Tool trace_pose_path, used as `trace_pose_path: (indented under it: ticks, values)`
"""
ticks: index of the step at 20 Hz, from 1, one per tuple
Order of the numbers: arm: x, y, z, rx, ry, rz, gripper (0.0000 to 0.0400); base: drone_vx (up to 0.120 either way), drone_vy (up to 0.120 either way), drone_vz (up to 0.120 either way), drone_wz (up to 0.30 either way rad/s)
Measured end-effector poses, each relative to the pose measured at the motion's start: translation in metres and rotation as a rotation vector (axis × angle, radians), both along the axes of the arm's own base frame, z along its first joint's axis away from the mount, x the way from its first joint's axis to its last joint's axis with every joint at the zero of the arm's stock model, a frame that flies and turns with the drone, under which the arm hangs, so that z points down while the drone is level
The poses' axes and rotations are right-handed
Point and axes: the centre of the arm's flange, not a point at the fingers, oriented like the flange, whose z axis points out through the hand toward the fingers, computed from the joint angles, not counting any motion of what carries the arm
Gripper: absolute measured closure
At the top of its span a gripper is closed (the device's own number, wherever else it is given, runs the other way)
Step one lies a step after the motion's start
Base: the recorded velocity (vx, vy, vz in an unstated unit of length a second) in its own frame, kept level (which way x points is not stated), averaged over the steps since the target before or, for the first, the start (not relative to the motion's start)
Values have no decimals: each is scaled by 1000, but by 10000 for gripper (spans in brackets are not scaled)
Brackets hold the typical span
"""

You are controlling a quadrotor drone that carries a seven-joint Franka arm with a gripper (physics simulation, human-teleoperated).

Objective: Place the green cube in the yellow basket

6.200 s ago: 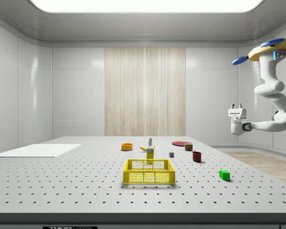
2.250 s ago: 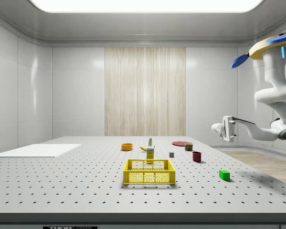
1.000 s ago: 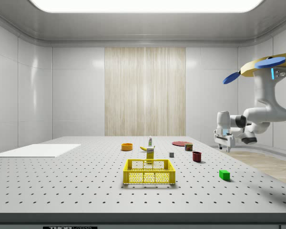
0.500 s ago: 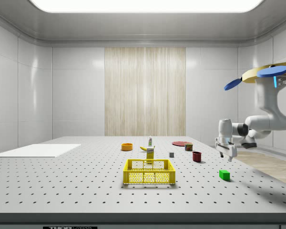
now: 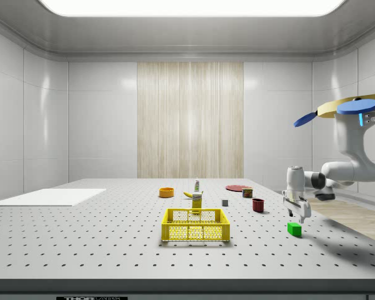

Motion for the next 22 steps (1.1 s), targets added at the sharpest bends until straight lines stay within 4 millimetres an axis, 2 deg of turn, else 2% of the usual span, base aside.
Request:
trace_pose_path:
  ticks: [10,22]
  values:
    - [0,3,34,0,0,0,0,0,0,0,0]
    - [1,10,54,-1,0,1,0,0,0,0,0]
